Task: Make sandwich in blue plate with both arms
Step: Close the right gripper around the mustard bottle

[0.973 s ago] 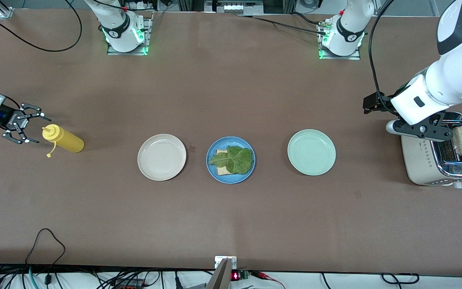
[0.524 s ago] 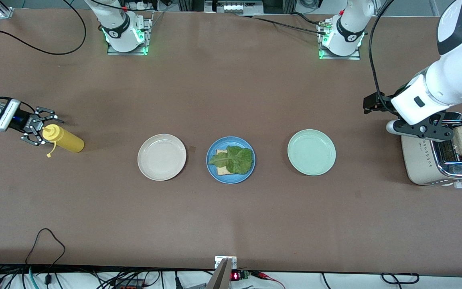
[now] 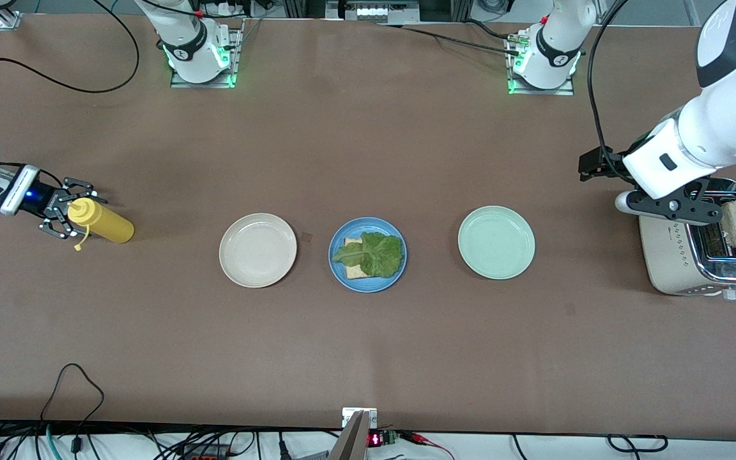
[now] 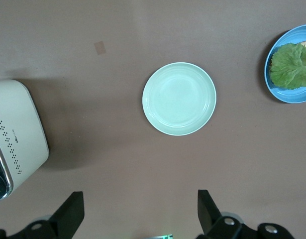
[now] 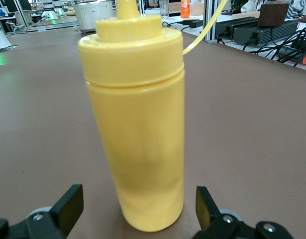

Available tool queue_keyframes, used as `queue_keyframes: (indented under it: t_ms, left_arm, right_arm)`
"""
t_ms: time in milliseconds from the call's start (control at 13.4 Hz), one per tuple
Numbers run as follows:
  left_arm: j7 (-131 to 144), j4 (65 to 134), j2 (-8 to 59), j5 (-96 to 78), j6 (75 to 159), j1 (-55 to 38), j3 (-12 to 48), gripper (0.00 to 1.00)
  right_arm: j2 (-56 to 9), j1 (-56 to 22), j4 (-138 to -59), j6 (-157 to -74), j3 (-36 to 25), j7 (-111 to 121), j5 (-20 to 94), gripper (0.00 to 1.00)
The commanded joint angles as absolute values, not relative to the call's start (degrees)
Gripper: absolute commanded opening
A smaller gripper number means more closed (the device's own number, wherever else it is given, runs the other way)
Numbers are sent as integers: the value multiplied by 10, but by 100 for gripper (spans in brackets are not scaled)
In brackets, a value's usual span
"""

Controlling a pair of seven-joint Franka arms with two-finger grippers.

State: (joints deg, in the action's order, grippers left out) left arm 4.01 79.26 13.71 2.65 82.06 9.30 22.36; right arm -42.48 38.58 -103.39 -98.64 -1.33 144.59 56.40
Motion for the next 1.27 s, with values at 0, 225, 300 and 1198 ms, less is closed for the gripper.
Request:
queue_keyframes:
  t_ms: [0,225,300,1198]
  left_arm:
    - [33,790,132,34,811,98,227,100]
    - [33,790,132,34,812,98,227,100]
    - [33,790,132,34,812,98,227,100]
    - [33,790,133,34,811,98,227,100]
  right_arm:
    - [-441,398,-1017,-976,7,1453,576,100]
    - [-446,395,-1019,-981,22,1451,580,100]
    - [-446,391,-1020,-982,23,1451,582,100]
    - [-425,353,-1020,-1012,30,1440,538,0]
